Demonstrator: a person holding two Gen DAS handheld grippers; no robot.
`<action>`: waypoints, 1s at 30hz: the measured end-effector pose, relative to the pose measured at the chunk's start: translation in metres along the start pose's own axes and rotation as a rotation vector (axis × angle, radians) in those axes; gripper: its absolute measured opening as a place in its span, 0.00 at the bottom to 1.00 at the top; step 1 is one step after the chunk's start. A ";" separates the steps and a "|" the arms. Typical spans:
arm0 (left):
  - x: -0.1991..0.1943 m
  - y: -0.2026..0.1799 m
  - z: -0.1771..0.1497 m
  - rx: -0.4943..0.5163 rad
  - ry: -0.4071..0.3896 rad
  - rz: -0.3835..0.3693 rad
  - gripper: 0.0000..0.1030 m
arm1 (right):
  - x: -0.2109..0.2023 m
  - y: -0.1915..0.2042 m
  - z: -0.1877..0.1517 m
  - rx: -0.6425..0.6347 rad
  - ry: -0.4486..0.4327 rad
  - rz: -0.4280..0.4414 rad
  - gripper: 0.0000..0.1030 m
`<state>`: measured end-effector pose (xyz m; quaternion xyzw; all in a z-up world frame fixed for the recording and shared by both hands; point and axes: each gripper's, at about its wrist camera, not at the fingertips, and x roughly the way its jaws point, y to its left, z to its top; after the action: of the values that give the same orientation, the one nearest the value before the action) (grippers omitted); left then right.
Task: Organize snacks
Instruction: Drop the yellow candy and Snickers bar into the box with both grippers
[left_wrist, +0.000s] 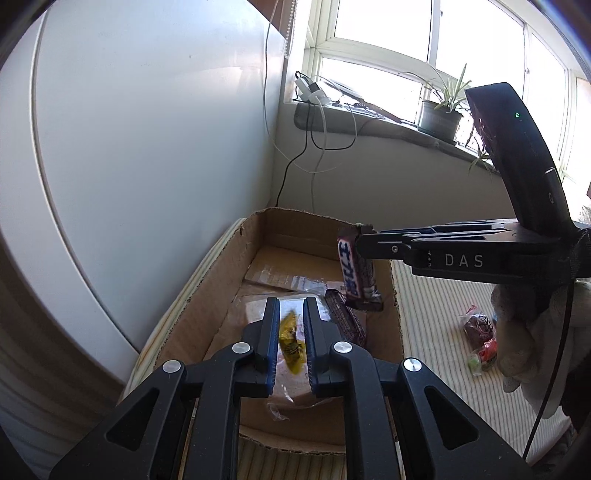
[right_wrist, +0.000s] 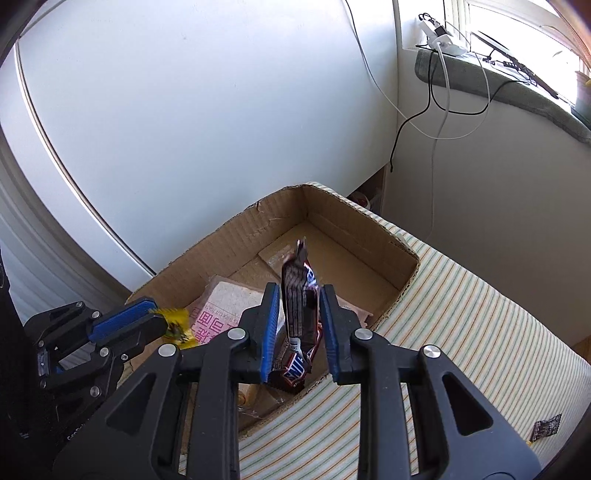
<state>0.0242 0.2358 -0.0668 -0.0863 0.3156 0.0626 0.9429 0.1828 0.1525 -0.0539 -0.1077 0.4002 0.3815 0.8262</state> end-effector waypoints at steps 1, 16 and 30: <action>-0.002 0.000 0.000 0.001 -0.004 0.000 0.20 | -0.002 0.000 0.000 -0.001 -0.009 0.000 0.40; -0.024 -0.028 0.000 0.031 -0.027 -0.028 0.31 | -0.076 -0.019 -0.028 -0.001 -0.099 -0.102 0.49; -0.025 -0.119 -0.020 0.130 -0.015 -0.238 0.31 | -0.172 -0.105 -0.130 0.111 -0.102 -0.336 0.60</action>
<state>0.0131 0.1137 -0.0526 -0.0614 0.2994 -0.0697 0.9496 0.1155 -0.0757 -0.0252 -0.1078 0.3545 0.2207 0.9022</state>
